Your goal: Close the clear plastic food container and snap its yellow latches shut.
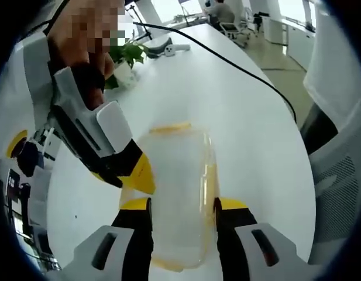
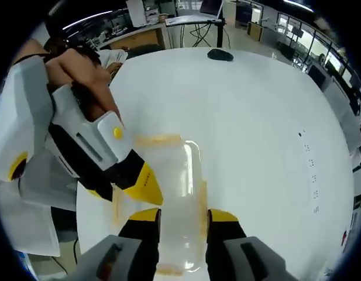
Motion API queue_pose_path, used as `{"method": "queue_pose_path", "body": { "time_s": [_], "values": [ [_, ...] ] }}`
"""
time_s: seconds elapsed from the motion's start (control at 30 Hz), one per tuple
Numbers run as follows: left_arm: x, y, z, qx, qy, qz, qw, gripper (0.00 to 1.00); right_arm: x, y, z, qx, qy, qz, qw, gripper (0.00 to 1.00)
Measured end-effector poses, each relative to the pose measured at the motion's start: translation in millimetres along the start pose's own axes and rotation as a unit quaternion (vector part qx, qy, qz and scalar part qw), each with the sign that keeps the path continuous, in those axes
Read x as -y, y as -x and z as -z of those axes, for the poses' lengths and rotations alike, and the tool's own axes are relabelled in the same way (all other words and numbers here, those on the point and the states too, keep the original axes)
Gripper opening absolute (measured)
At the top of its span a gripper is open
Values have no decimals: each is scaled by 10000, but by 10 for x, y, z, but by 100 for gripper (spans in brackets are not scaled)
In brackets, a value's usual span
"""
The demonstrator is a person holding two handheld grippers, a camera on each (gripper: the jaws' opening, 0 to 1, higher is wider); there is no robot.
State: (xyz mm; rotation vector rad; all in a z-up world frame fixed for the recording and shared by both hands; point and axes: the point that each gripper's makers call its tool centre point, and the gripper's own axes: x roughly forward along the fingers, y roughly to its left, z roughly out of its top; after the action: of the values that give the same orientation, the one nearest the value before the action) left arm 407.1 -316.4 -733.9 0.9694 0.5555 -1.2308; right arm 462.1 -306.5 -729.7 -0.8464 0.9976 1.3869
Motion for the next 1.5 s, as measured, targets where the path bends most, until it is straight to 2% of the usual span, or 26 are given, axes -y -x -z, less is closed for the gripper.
{"method": "queue_pose_path", "body": {
  "time_s": [0.07,0.13,0.2,0.33,0.5,0.77,0.93,1.13,1.3,1.5],
  "values": [
    [-5,7,-12,-39,-13,14,10000,41,-42,-2,7,-15,5,-41,10000,35],
    [15,15,-5,-62,109,51,9999,45,-97,6,14,-69,106,-68,9999,41],
    [36,24,20,-102,66,82,9999,47,-82,29,24,-121,222,21,9997,37],
    [72,68,49,-158,27,165,9997,48,-57,65,-15,31,218,143,9997,40],
    [70,142,76,-192,-61,150,9997,50,-90,104,-4,20,280,217,9994,43],
    [-38,214,146,-204,139,122,9996,54,-161,155,57,84,186,291,9994,46],
    [-130,268,290,-353,238,83,9991,56,-196,204,78,186,32,365,9992,47],
    [-222,336,406,-416,239,82,9988,60,-229,239,168,149,8,449,9989,50],
    [-316,354,441,-363,326,86,9988,65,-294,252,224,187,-11,480,9987,53],
    [-315,317,462,-330,329,222,9987,73,-353,260,303,100,24,518,9986,55]
  ]
}}
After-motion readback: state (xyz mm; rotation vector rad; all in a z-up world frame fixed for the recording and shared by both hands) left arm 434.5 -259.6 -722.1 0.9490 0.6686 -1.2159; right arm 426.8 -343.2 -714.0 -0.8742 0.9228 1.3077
